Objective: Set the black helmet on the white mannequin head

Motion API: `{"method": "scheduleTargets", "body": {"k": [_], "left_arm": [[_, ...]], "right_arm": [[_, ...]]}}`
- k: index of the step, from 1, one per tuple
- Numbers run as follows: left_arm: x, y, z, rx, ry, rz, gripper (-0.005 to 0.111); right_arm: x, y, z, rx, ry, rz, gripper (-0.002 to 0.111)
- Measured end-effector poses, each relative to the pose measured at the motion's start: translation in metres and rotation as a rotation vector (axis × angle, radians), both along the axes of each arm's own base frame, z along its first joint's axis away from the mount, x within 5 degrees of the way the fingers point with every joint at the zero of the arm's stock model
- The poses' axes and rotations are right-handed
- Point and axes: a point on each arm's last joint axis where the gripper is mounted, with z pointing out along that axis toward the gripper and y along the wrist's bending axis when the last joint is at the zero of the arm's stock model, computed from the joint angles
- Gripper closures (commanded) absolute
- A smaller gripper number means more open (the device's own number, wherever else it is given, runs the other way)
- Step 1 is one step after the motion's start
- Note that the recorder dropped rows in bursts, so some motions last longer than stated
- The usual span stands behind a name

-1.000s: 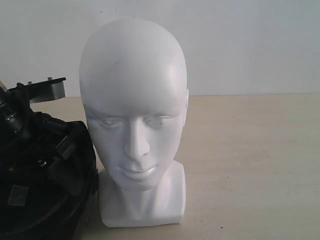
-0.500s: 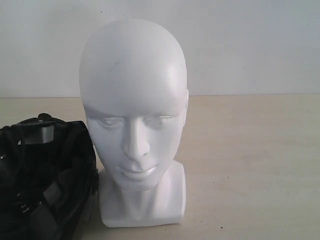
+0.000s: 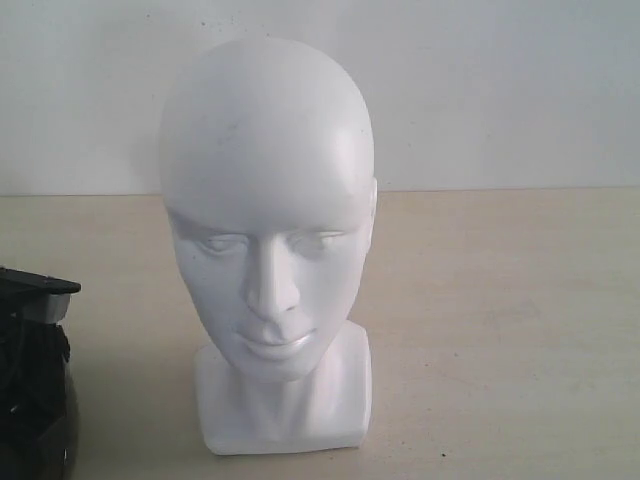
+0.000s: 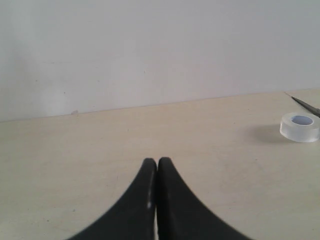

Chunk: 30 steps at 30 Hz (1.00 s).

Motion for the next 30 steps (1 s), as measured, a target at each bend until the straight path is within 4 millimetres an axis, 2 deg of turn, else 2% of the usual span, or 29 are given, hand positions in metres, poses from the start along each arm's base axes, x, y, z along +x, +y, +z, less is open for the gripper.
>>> {"method": "scheduleTargets", "body": {"k": [2, 6, 15, 22, 30], "left_arm": [[0.0, 0.0, 0.0, -0.005, 0.004, -0.005, 0.102], [-0.002, -0.003, 0.0, -0.039, 0.023, -0.058, 0.102], [-0.009, -0.023, 0.004, -0.278, 0.058, -0.282, 0.102], [-0.008, -0.019, 0.003, -0.237, 0.051, -0.349, 0.102], [-0.007, -0.014, 0.002, -0.209, 0.032, -0.537, 0.102]], "right_arm": [[0.0, 0.0, 0.0, 0.0, 0.0, 0.0, 0.108], [0.0, 0.0, 0.0, 0.0, 0.0, 0.0, 0.108], [0.0, 0.0, 0.0, 0.0, 0.0, 0.0, 0.108], [0.0, 0.0, 0.0, 0.0, 0.0, 0.0, 0.108], [0.0, 0.0, 0.0, 0.0, 0.0, 0.0, 0.108]]}}
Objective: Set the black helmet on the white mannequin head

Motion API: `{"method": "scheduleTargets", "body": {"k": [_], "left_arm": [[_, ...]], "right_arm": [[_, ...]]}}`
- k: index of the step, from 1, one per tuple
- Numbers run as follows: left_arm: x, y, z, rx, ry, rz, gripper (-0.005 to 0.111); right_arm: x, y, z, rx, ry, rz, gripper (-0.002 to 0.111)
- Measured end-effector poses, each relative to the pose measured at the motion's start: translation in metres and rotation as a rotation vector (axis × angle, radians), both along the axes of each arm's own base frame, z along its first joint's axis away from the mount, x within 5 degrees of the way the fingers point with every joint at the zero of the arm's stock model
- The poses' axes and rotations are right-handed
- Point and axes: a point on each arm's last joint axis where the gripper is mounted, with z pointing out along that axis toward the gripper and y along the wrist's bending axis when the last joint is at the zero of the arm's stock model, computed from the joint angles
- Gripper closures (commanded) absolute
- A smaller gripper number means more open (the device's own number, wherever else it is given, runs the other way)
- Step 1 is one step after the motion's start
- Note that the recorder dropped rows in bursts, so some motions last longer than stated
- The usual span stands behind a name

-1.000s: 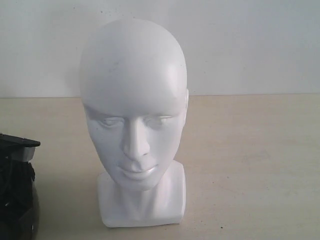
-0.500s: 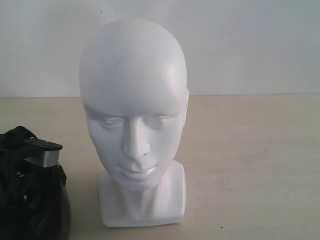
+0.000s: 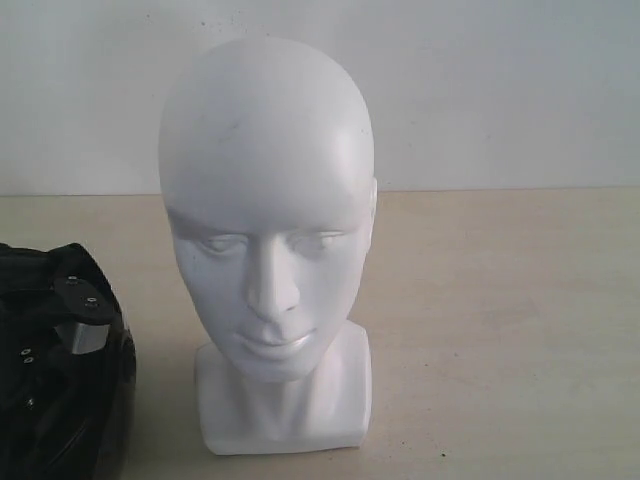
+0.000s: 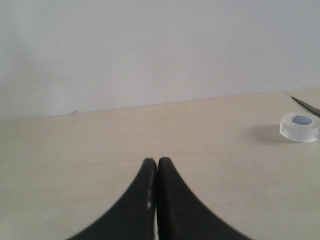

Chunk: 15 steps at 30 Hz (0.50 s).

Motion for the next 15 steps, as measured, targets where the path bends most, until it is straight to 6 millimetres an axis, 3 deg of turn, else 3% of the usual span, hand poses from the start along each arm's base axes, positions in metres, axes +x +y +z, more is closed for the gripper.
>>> {"method": "scheduleTargets", "body": {"k": [6, 15], "left_arm": [[0.0002, -0.0023, 0.0002, -0.057, -0.019, -0.137, 0.102], [0.0008, -0.0029, 0.0002, -0.056, -0.023, -0.108, 0.098]], "right_arm": [[0.0, 0.0, 0.0, 0.0, 0.0, 0.0, 0.108], [0.0, 0.0, 0.0, 0.0, 0.0, 0.0, 0.108]]}}
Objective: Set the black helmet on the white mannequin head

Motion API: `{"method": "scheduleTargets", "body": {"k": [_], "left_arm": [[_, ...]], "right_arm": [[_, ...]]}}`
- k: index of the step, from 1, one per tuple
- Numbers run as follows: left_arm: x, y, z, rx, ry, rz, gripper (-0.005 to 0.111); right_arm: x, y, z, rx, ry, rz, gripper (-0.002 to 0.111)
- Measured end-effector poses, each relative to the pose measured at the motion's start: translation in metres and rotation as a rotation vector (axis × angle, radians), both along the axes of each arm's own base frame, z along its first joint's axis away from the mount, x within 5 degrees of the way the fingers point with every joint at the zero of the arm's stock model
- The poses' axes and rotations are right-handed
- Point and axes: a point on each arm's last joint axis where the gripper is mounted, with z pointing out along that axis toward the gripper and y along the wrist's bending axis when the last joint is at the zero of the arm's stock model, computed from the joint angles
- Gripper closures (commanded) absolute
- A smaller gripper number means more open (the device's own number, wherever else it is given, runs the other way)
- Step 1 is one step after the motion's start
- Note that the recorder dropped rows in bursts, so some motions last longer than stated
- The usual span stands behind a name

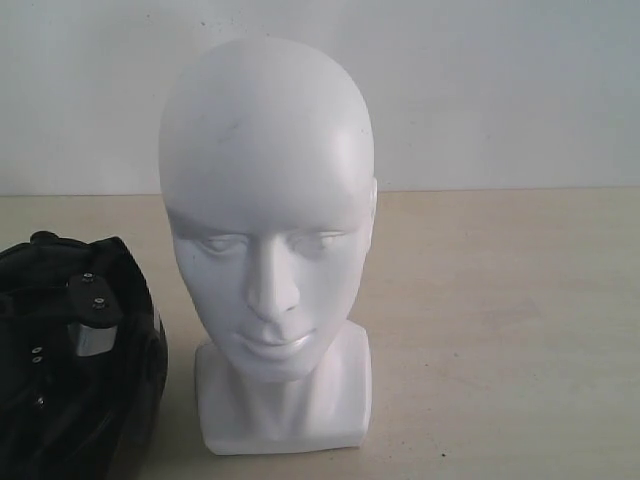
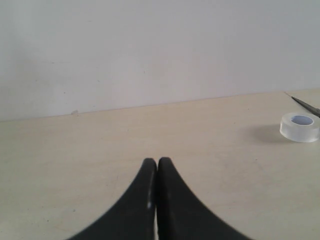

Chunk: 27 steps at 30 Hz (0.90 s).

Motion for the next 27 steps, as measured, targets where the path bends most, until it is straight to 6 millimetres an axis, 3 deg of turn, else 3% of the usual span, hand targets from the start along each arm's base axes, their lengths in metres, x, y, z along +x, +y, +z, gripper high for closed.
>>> {"method": "scheduleTargets", "body": {"k": [4, 7, 9, 20, 22, 27], "left_arm": [[0.001, -0.001, 0.0, 0.0, -0.004, 0.032, 0.077], [0.001, -0.001, 0.0, 0.0, -0.003, 0.056, 0.054], [0.001, -0.002, 0.0, -0.002, 0.002, 0.076, 0.046], [-0.001, -0.006, 0.003, -0.041, 0.029, 0.16, 0.045], [-0.003, -0.006, 0.008, -0.049, 0.011, 0.18, 0.045], [-0.001, -0.006, 0.046, -0.111, -0.117, 0.246, 0.045]], "right_arm": [[0.0, 0.0, 0.0, 0.0, 0.0, 0.0, 0.108], [0.0, 0.0, 0.0, 0.0, 0.0, 0.0, 0.108], [0.0, 0.0, 0.0, 0.0, 0.0, 0.0, 0.108], [0.0, 0.0, 0.0, 0.0, 0.0, 0.0, 0.108], [0.0, 0.0, 0.0, 0.0, 0.0, 0.0, 0.108], [0.0, 0.0, 0.0, 0.0, 0.0, 0.0, 0.108]]}}
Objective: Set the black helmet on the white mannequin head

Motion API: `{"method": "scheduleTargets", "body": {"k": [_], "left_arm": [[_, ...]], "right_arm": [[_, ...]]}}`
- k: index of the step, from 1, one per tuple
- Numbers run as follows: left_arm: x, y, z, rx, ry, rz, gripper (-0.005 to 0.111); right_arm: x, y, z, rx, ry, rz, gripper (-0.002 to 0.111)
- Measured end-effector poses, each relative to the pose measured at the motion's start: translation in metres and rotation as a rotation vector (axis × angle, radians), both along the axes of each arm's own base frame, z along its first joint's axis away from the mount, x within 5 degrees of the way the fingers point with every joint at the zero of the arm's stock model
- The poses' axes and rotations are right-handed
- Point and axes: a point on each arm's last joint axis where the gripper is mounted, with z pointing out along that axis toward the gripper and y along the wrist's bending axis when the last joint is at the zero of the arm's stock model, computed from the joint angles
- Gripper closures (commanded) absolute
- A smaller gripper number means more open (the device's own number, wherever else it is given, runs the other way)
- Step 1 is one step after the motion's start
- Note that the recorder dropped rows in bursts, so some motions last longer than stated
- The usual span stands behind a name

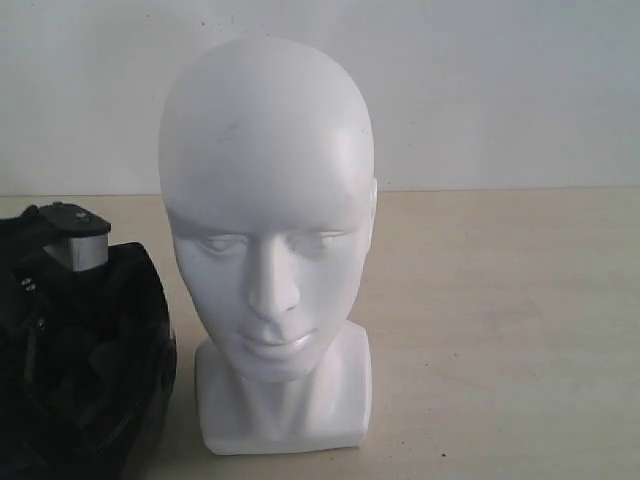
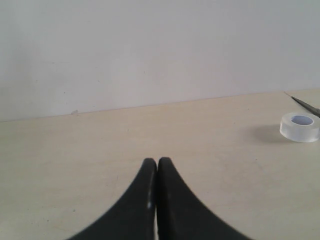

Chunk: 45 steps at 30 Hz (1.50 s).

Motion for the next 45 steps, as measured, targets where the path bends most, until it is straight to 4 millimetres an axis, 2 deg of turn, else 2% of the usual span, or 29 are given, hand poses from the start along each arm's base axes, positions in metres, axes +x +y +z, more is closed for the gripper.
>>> {"method": "scheduleTargets", "body": {"k": [3, 7, 9, 13, 19, 25, 38, 40, 45], "left_arm": [[0.001, -0.001, 0.015, -0.022, -0.028, 0.092, 0.045], [-0.002, -0.01, 0.021, -0.131, 0.047, 0.227, 0.046], [-0.004, -0.017, 0.024, -0.201, 0.082, 0.248, 0.048], [-0.006, -0.026, 0.025, -0.223, 0.078, 0.231, 0.049], [-0.008, -0.035, 0.023, -0.186, 0.029, 0.236, 0.049], [-0.003, -0.027, 0.019, -0.08, -0.028, 0.331, 0.049], [0.001, -0.024, 0.019, -0.056, -0.054, 0.401, 0.054], [0.001, -0.024, 0.019, -0.053, -0.056, 0.402, 0.051], [0.002, -0.025, 0.019, -0.066, -0.062, 0.413, 0.035]], "right_arm": [[0.0, 0.0, 0.0, 0.0, 0.0, 0.0, 0.108], [0.0, 0.0, 0.0, 0.0, 0.0, 0.0, 0.108], [0.0, 0.0, 0.0, 0.0, 0.0, 0.0, 0.108], [0.0, 0.0, 0.0, 0.0, 0.0, 0.0, 0.108], [0.0, 0.0, 0.0, 0.0, 0.0, 0.0, 0.108], [0.0, 0.0, 0.0, 0.0, 0.0, 0.0, 0.108], [0.0, 0.0, 0.0, 0.0, 0.0, 0.0, 0.108], [0.0, 0.0, 0.0, 0.0, 0.0, 0.0, 0.108], [0.0, 0.0, 0.0, 0.0, 0.0, 0.0, 0.108]]}}
